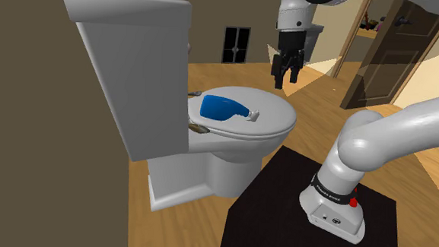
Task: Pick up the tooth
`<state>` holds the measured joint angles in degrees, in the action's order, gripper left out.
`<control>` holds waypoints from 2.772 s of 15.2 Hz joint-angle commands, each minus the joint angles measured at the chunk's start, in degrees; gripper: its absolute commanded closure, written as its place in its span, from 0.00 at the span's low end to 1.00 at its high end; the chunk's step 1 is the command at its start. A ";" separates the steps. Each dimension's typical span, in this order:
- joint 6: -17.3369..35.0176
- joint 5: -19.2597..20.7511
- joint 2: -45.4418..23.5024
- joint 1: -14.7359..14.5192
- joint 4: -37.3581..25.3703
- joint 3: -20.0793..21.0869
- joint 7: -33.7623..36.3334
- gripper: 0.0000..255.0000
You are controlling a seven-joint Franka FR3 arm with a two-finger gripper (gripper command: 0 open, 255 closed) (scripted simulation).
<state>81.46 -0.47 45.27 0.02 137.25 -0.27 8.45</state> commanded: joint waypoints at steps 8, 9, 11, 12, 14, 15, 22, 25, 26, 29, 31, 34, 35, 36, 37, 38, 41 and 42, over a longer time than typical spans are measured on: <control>13.09 -2.33 -10.25 -3.03 0.88 3.04 -0.39 0.00; 14.86 -2.59 -11.91 -3.43 0.71 3.49 -0.45 0.00; 18.31 -3.04 -15.34 -4.20 0.15 4.40 -0.58 0.00; 19.97 -3.22 -17.10 -4.58 -0.23 4.85 -0.64 0.00; 23.18 -3.51 -20.70 -5.29 -1.22 5.78 -0.73 0.00; 24.72 -3.60 -22.54 -5.63 -1.81 6.24 -0.77 0.00; 34.03 -3.17 -35.82 -7.79 -7.80 9.41 -0.62 0.00; 37.17 -2.32 -41.65 -8.70 -11.31 10.65 -0.29 0.00; 38.10 -1.94 -43.60 -9.05 -12.59 11.01 -0.14 0.00; 39.68 -1.80 -44.44 -9.26 -11.86 10.90 -0.07 0.00; 41.20 -1.67 -45.20 -9.41 -11.09 10.78 -0.01 0.00; 43.91 -1.42 -46.66 -9.48 -9.83 10.77 0.13 0.00; 43.91 -1.41 -46.66 -9.42 -9.83 10.83 0.13 0.00; 43.91 -1.41 -46.66 -9.42 -9.83 10.84 0.13 0.00; 45.20 -1.24 -46.96 -9.00 -8.81 10.38 -0.72 1.00; 45.78 -1.56 -46.43 -9.45 -7.71 10.87 0.04 1.00; 43.52 -1.54 -45.31 -9.32 -8.76 10.70 -0.21 1.00; 42.88 -1.68 -43.94 -8.93 -8.06 10.20 -1.14 1.00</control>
<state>119.07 -2.03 3.04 -8.94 128.41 9.94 7.34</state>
